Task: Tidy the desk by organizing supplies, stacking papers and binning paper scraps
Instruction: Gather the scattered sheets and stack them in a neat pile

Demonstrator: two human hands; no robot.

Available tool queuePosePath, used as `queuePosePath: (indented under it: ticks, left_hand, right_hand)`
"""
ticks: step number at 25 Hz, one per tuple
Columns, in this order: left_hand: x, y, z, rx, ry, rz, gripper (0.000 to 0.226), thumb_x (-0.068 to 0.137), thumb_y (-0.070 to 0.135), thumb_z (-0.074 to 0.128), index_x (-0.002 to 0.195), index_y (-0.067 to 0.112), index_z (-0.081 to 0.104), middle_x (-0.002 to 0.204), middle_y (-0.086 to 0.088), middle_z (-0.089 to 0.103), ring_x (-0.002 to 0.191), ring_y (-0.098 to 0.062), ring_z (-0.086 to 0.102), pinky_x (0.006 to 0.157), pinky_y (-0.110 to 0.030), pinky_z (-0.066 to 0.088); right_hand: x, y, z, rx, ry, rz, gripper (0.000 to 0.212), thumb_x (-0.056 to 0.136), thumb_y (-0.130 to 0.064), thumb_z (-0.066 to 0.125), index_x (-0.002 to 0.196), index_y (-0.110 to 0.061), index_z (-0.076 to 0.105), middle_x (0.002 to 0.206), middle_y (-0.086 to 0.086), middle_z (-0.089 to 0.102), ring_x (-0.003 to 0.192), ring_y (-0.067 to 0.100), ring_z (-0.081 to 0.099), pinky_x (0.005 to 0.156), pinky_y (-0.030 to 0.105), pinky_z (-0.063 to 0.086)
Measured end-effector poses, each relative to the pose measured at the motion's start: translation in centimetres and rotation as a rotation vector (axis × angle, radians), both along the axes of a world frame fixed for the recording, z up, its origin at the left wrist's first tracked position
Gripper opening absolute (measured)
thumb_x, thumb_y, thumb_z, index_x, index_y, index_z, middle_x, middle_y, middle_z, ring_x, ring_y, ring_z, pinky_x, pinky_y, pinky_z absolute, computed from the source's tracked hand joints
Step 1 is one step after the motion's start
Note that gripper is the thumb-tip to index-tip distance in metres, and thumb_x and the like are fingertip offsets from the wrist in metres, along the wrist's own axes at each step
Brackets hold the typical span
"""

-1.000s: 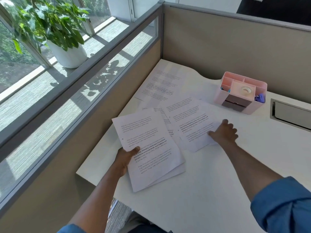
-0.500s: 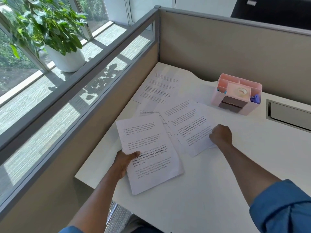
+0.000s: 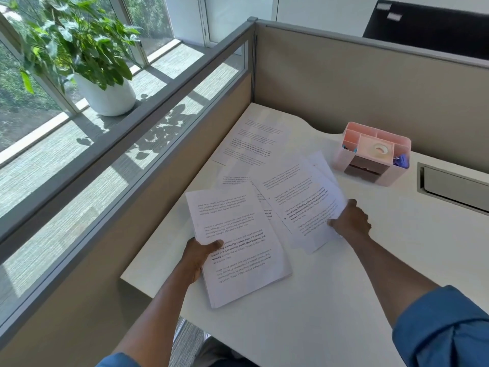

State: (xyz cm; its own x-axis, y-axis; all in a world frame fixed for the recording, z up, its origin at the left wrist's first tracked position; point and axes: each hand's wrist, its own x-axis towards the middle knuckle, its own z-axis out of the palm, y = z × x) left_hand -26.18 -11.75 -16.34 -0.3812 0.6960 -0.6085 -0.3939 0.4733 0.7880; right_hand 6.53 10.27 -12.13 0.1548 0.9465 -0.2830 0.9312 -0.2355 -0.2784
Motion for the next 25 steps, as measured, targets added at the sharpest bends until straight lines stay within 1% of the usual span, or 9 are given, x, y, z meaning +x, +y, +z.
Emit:
queuePosePath:
  ticks: [2, 4, 6, 8, 11, 16, 19, 22, 25]
  left_hand:
    - [0.0, 0.0, 0.0, 0.0, 0.0, -0.002, 0.043, 0.079, 0.005, 0.082, 0.118, 0.015, 0.068, 0.11, -0.009, 0.076, 0.095, -0.03, 0.075, 0.081, -0.048, 0.062]
    - [0.0, 0.0, 0.0, 0.005, 0.002, -0.004, 0.043, 0.079, 0.005, 0.082, 0.118, 0.015, 0.068, 0.111, -0.008, 0.076, 0.095, -0.03, 0.075, 0.081, -0.047, 0.062]
    - [0.0, -0.1, 0.0, 0.011, 0.004, -0.006, 0.043, 0.079, 0.005, 0.082, 0.119, 0.015, 0.068, 0.111, -0.008, 0.076, 0.096, -0.031, 0.074, 0.082, -0.048, 0.061]
    - [0.1, -0.1, -0.1, 0.014, 0.004, -0.01, 0.043, 0.079, 0.004, 0.082, 0.119, 0.014, 0.068, 0.111, -0.009, 0.076, 0.096, -0.031, 0.074, 0.083, -0.049, 0.061]
    - [0.1, 0.0, 0.0, 0.016, 0.011, -0.026, 0.043, 0.08, 0.004, 0.081, 0.12, 0.014, 0.067, 0.112, -0.009, 0.075, 0.097, -0.031, 0.074, 0.085, -0.051, 0.06]
    - [0.0, -0.1, 0.0, 0.016, 0.033, -0.047, 0.042, 0.081, 0.004, 0.081, 0.119, 0.015, 0.067, 0.112, -0.009, 0.075, 0.098, -0.032, 0.073, 0.086, -0.052, 0.06]
    - [0.0, 0.0, -0.1, 0.012, 0.035, -0.046, 0.043, 0.081, 0.005, 0.081, 0.12, 0.014, 0.066, 0.111, -0.01, 0.075, 0.097, -0.032, 0.073, 0.087, -0.053, 0.059]
    - [0.0, 0.0, -0.1, 0.023, 0.031, -0.052, 0.041, 0.081, 0.005, 0.081, 0.118, 0.014, 0.067, 0.11, -0.011, 0.076, 0.096, -0.032, 0.074, 0.086, -0.052, 0.06]
    - [0.0, -0.2, 0.0, 0.029, 0.024, -0.056, 0.037, 0.082, 0.007, 0.081, 0.116, 0.015, 0.069, 0.107, -0.01, 0.077, 0.091, -0.03, 0.076, 0.08, -0.048, 0.062]
  right_hand:
    - [0.3, -0.2, -0.3, 0.038, 0.121, -0.043, 0.051, 0.08, -0.019, 0.076, 0.121, -0.006, 0.048, 0.117, 0.019, 0.061, 0.103, 0.039, 0.06, 0.078, 0.042, 0.049]
    - [0.5, -0.2, -0.2, 0.075, 0.2, -0.059, 0.028, 0.083, -0.022, 0.072, 0.102, -0.007, 0.057, 0.104, 0.017, 0.066, 0.085, 0.034, 0.06, 0.069, 0.035, 0.048]
    - [0.5, -0.2, 0.2, 0.112, 0.288, -0.073, 0.021, 0.083, -0.024, 0.071, 0.089, -0.008, 0.059, 0.093, 0.014, 0.067, 0.078, 0.03, 0.059, 0.065, 0.033, 0.048]
    - [0.6, -0.2, 1.1, 0.162, 0.396, -0.091, 0.019, 0.082, -0.023, 0.072, 0.085, -0.009, 0.06, 0.087, 0.01, 0.067, 0.076, 0.029, 0.06, 0.059, 0.029, 0.045]
    - [0.6, -0.5, 2.8, 0.221, 0.575, -0.123, 0.016, 0.082, -0.024, 0.074, 0.087, -0.014, 0.062, 0.086, 0.005, 0.066, 0.079, 0.028, 0.063, 0.06, 0.028, 0.045]
    - [0.1, -1.3, 5.2, 0.249, 0.856, -0.168, 0.02, 0.082, -0.024, 0.077, 0.098, -0.017, 0.066, 0.099, 0.006, 0.069, 0.089, 0.027, 0.063, 0.076, 0.044, 0.054]
    - [-0.4, -2.4, 6.1, 0.207, 1.116, -0.211, 0.017, 0.086, -0.016, 0.074, 0.102, -0.013, 0.067, 0.102, 0.008, 0.069, 0.089, 0.025, 0.063, 0.08, 0.047, 0.055]
    - [-1.1, -4.1, 6.1, 0.098, 1.319, -0.199, 0.013, 0.087, -0.013, 0.071, 0.1, -0.014, 0.068, 0.09, 0.0, 0.075, 0.076, 0.017, 0.071, 0.062, 0.037, 0.061]
    - [-2.5, -6.9, 3.7, -0.002, 1.28, -0.166, 0.015, 0.086, -0.013, 0.071, 0.1, -0.01, 0.068, 0.085, 0.004, 0.075, 0.066, 0.015, 0.069, 0.051, 0.029, 0.056]
